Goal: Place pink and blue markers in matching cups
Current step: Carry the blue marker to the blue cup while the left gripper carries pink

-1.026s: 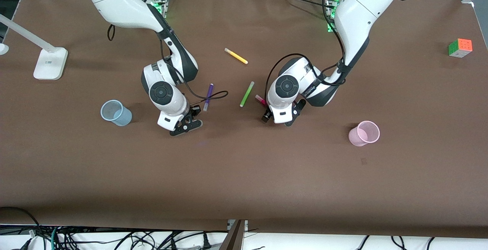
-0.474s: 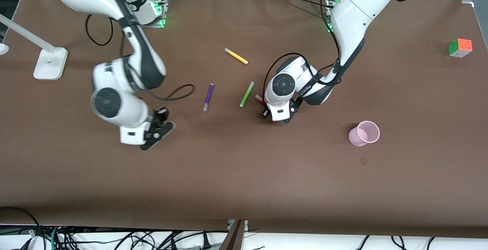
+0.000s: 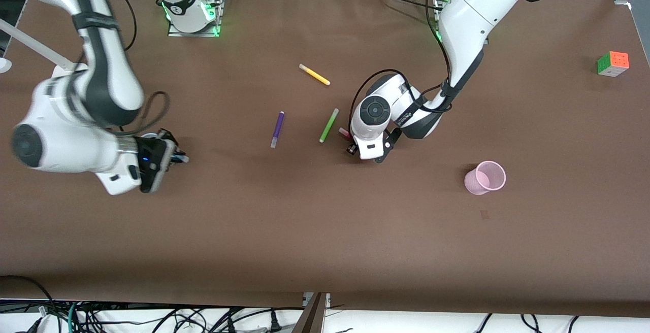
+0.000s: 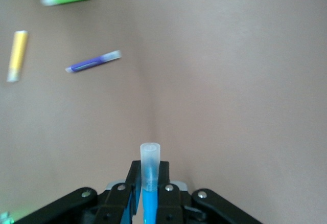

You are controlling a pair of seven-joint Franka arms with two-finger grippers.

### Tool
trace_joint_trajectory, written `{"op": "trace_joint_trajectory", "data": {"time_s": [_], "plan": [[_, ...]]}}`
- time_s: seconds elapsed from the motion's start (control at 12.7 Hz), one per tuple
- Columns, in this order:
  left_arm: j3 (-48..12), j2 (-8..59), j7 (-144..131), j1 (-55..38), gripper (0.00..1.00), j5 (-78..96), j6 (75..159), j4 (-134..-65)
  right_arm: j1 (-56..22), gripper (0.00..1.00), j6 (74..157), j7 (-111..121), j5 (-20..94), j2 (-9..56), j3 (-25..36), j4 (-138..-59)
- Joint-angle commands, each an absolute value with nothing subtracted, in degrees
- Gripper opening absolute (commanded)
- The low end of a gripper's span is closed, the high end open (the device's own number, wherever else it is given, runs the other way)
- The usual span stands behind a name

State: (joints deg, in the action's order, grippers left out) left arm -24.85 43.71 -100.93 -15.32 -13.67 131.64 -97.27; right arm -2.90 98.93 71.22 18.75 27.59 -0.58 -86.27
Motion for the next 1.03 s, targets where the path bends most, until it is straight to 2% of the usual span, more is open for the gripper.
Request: {"op": "trace_joint_trajectory", "data": {"time_s": [0.0,0.32,0.47,0.71,0.95], "plan": [[-24.7,41.1,-102.0,-12.6,0.0,-15.7,131.6,-97.4,3.1,0.0,94.6,86.1,25.1,27.4,-1.5,-86.7],[-25.4,36.7,-99.2,-7.8,0.0,-13.2,128.9,-96.8,9.1,0.0,89.7,101.7,34.5,30.7,-1.5,-87.3],[-28.3,35.3,-91.5,-1.7,0.0,-5.4,125.1,-94.8,11.9,0.0,86.9,109.6,38.7,32.8,-1.5,-87.3],[-32.3,34.8,-80.9,8.3,0.0,2.3,117.3,-90.1,14.2,0.0,85.3,113.6,38.8,33.4,-1.5,-88.3],[-32.4,35.0,-68.6,16.6,0.0,11.7,110.2,-86.6,15.8,0.0,85.2,117.6,38.8,34.5,-1.5,-89.0]]}}
